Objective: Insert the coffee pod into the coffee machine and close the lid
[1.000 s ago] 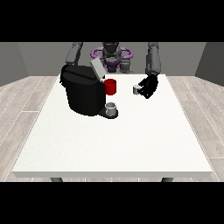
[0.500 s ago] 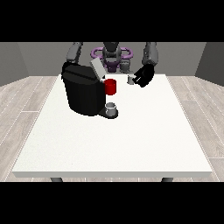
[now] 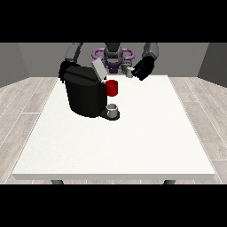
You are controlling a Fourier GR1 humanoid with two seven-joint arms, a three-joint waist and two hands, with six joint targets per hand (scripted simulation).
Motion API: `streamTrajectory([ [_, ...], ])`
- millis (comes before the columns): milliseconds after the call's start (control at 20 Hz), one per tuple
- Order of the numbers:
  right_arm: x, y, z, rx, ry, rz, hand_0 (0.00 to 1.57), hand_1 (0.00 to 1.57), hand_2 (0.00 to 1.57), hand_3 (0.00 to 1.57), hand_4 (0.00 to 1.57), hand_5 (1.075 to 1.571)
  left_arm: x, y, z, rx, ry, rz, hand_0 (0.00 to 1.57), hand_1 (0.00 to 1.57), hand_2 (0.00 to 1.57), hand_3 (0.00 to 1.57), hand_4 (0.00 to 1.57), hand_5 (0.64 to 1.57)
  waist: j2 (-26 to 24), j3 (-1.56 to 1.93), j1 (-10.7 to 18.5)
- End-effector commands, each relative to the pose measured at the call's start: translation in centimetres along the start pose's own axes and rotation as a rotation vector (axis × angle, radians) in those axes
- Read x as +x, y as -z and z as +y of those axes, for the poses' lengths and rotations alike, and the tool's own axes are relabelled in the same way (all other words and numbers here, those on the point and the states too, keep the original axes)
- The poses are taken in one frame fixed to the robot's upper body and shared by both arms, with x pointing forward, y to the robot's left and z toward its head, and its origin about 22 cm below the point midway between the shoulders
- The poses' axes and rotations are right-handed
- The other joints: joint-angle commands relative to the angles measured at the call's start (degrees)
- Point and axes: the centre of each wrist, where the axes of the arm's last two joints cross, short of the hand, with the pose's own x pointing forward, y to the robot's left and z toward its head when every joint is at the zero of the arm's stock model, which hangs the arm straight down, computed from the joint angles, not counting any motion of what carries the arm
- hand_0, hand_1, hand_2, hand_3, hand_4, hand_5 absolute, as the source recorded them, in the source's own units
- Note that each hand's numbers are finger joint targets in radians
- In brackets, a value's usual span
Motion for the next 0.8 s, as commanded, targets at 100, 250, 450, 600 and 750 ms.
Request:
streamTrajectory([
  [100, 0.5, 0.8, -1.4, -0.006, 0.021, -0.028, 0.00, 0.00, 0.00, 0.00, 0.18, 1.571, 3.4, 1.0, 0.5, 0.006, 0.004, -0.051, 1.34, 1.34, 1.40, 1.38, 0.65, 1.571, 1.30, 0.00, 0.14],
  [250, 0.0, 0.4, 0.6, -0.016, 0.028, -0.030, 0.00, 0.00, 0.00, 0.00, 0.21, 1.571, 5.2, 1.9, 1.7, 0.049, -0.095, -0.050, 1.37, 1.37, 1.41, 1.37, 0.65, 1.571, 1.85, -0.01, -1.92],
  [450, 1.2, 1.5, -0.5, 0.032, 0.050, -0.051, 0.00, 0.00, 0.00, 0.00, 0.26, 1.571, 7.1, 1.8, 6.8, 0.104, -0.052, -0.054, 1.46, 1.46, 1.45, 1.33, 0.62, 1.571, 3.59, 0.00, -2.87],
  [600, 2.1, 1.6, 0.8, 0.112, 0.006, -0.105, 0.00, 0.00, 0.00, 0.00, 0.12, 1.571, 5.5, 1.3, 8.0, 0.148, -0.074, -0.060, 1.38, 1.38, 1.41, 1.25, 0.60, 1.571, 7.05, -0.03, -5.54],
  [750, 1.2, 1.5, 0.5, 0.113, 0.018, -0.153, 0.00, 0.00, 0.00, 0.00, 0.00, 1.571, 7.3, 2.1, 7.1, 0.158, -0.053, -0.067, 1.36, 1.36, 1.42, 1.36, 0.61, 1.571, 9.49, 0.00, -4.87],
])
